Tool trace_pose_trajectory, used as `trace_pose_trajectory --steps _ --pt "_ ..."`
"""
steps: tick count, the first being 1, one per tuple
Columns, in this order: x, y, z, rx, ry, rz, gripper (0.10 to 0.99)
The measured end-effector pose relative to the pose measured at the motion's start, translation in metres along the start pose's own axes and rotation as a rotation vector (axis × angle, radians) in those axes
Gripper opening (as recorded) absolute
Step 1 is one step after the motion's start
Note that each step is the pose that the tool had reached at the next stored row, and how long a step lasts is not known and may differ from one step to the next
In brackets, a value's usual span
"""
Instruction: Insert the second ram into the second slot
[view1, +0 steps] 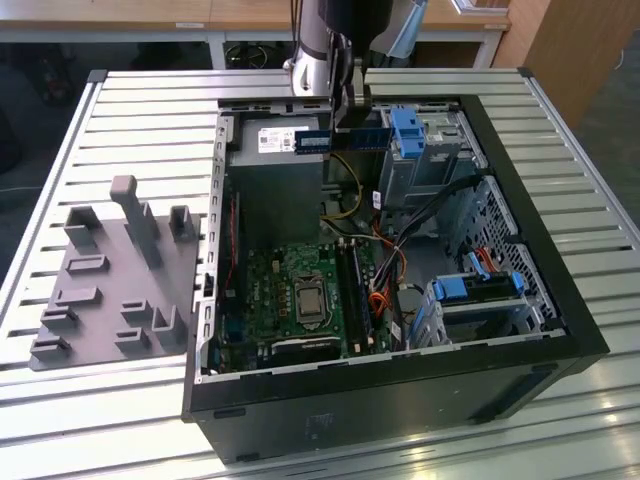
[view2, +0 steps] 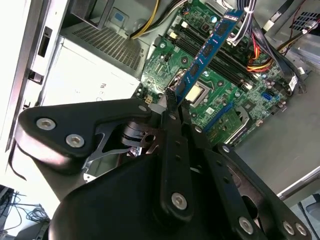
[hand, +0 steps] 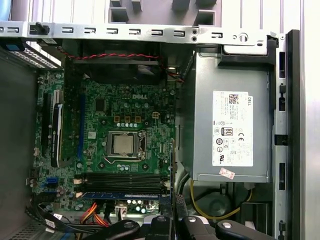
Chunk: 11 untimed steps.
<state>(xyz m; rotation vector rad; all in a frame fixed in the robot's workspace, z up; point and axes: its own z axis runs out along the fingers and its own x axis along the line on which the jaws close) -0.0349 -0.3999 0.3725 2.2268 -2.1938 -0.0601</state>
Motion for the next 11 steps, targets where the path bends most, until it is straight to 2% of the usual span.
trace_pose_trajectory --steps 11 --pt "0.0000 0.0000 0.0000 0.001 -0.0022 0.058 0.137"
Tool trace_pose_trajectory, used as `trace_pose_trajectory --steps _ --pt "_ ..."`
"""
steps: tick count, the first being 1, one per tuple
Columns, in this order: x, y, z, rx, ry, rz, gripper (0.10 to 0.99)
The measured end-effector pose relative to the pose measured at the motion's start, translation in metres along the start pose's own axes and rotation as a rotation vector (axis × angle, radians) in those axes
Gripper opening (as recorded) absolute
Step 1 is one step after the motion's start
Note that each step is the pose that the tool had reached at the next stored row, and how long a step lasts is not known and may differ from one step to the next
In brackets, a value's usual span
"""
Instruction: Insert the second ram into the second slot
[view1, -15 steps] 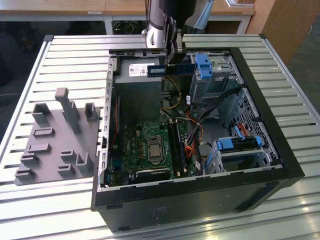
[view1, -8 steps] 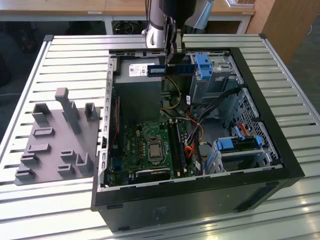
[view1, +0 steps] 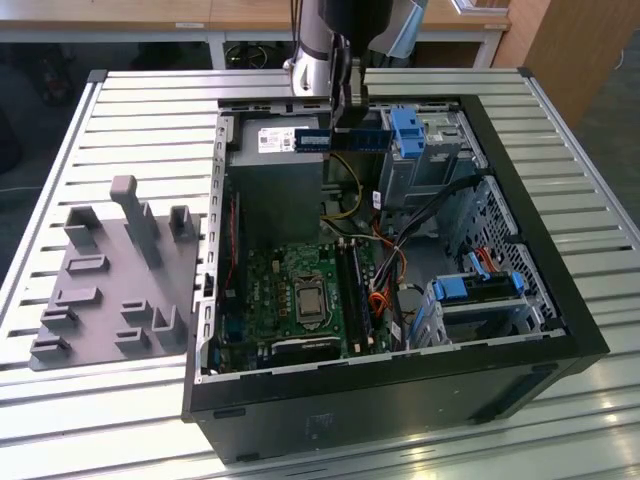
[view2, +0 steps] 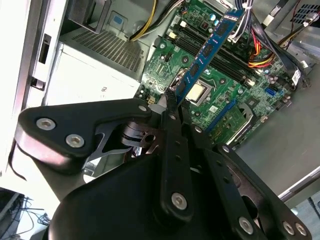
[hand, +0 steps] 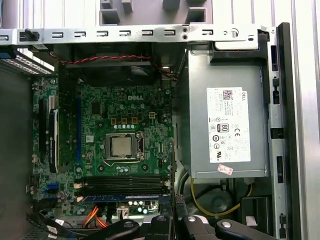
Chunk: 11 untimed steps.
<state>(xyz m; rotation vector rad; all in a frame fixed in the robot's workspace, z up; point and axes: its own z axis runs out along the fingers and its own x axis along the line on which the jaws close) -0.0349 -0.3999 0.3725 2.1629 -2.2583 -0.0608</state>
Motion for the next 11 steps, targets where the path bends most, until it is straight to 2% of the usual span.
trace_pose_trajectory --steps 11 --pt "0.0009 0.0000 0.0002 0.002 -0.0023 0.086 0.137"
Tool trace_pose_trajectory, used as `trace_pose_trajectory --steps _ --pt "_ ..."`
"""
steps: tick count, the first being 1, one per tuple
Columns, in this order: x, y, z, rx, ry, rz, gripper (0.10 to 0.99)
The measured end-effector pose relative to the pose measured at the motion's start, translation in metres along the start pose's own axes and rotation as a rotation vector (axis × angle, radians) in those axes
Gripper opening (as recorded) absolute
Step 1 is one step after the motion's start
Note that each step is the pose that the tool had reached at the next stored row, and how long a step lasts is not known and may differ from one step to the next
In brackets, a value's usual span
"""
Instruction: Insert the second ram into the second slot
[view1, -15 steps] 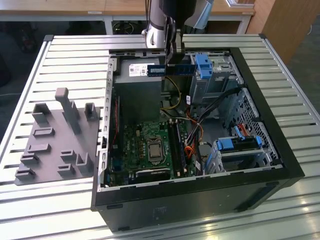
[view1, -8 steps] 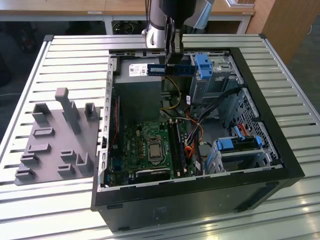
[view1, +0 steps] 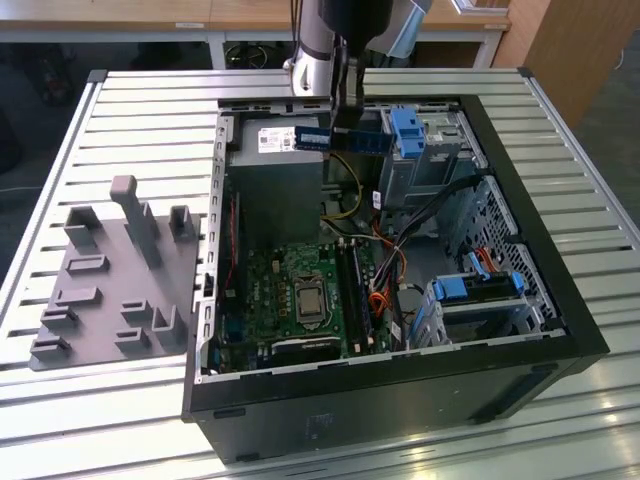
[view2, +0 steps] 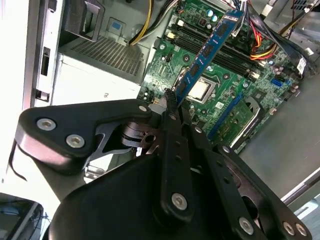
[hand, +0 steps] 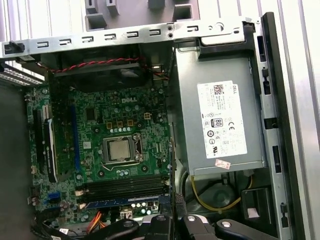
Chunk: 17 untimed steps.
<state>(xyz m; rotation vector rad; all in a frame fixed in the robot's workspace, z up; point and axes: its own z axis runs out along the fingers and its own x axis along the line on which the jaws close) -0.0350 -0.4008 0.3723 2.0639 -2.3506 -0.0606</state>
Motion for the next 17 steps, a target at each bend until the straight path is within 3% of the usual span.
trace_pose_trajectory --steps 17 --pt "0.0347 -0.0031 -0.0005 0.000 0.0013 0.001 0.137"
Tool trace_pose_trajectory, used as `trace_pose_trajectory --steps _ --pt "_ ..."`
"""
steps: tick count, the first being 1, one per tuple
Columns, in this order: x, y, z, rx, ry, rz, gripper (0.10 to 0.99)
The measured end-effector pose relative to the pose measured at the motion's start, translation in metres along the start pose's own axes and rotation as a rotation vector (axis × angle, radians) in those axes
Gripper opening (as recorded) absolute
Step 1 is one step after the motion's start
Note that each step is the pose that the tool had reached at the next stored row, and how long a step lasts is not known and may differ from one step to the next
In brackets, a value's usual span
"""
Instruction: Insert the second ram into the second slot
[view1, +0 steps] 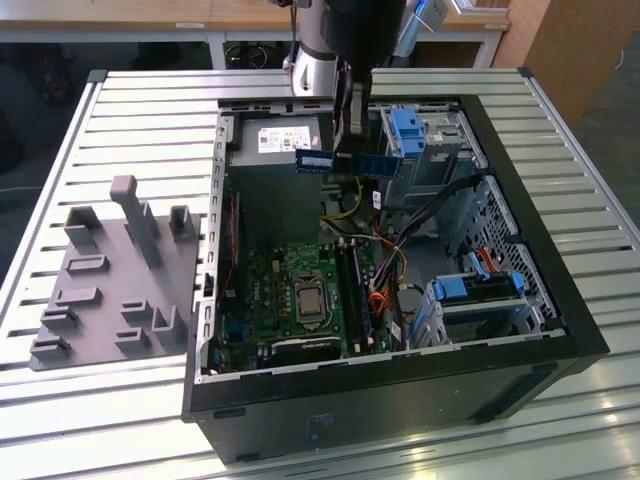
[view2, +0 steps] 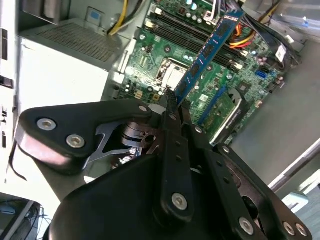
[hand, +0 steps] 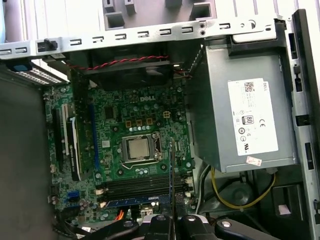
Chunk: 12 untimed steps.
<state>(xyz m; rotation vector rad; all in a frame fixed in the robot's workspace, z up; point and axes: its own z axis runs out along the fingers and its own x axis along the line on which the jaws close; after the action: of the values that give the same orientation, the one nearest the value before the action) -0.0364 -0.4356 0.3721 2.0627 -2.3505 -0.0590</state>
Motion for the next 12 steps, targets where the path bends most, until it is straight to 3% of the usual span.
trace_pose_trajectory --steps 12 --pt "0.0240 -0.0004 0.0002 0.001 0.0048 0.000 0.137"
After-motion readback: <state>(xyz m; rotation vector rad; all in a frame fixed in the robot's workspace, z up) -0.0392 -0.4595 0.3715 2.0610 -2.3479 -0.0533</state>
